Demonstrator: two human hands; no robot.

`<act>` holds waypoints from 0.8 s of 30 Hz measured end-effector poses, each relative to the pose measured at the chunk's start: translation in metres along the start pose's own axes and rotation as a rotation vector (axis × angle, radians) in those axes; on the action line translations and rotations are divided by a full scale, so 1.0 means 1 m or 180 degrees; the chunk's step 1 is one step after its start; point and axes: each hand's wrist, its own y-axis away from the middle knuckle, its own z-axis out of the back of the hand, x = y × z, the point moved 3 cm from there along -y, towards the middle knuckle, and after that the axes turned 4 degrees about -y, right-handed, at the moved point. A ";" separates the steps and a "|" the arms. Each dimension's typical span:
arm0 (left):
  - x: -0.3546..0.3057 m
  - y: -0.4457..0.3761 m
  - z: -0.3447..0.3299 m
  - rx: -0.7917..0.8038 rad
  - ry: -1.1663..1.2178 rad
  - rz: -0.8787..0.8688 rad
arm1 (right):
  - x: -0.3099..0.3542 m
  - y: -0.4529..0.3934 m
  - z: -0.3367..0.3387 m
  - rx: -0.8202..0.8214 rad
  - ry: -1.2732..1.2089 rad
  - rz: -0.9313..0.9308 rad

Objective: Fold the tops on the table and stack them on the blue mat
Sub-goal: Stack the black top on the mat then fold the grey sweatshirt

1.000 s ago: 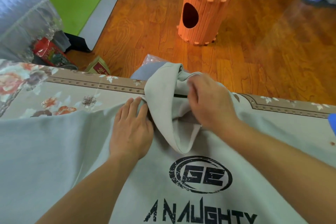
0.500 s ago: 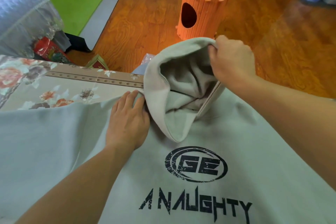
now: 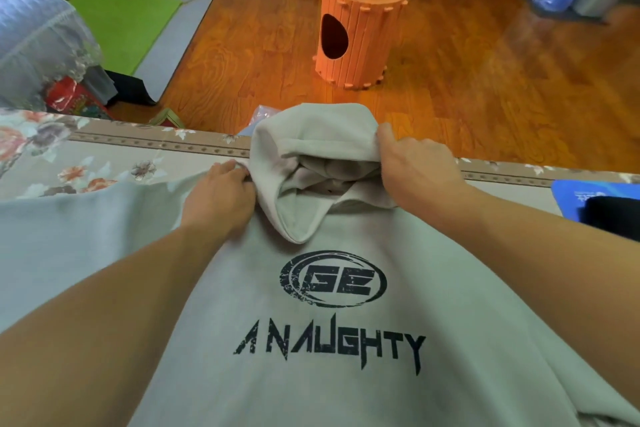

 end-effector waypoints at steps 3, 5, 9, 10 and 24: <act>-0.021 0.002 0.029 -0.0313 0.0467 0.0212 | 0.006 0.006 0.010 -0.0011 -0.0477 -0.0268; -0.039 0.005 0.033 -0.0215 0.0562 -0.0088 | 0.008 0.007 0.018 0.0015 -0.0887 -0.0552; -0.061 0.009 0.017 0.0201 -0.0412 -0.0703 | -0.002 0.005 0.042 0.0090 -0.1333 -0.1001; -0.060 0.006 0.014 0.0095 -0.0441 -0.0683 | -0.006 0.005 0.047 0.0067 -0.1335 -0.1053; -0.040 0.042 0.051 -0.0906 0.0965 -0.0380 | -0.035 0.043 0.007 0.0170 0.0299 -0.0902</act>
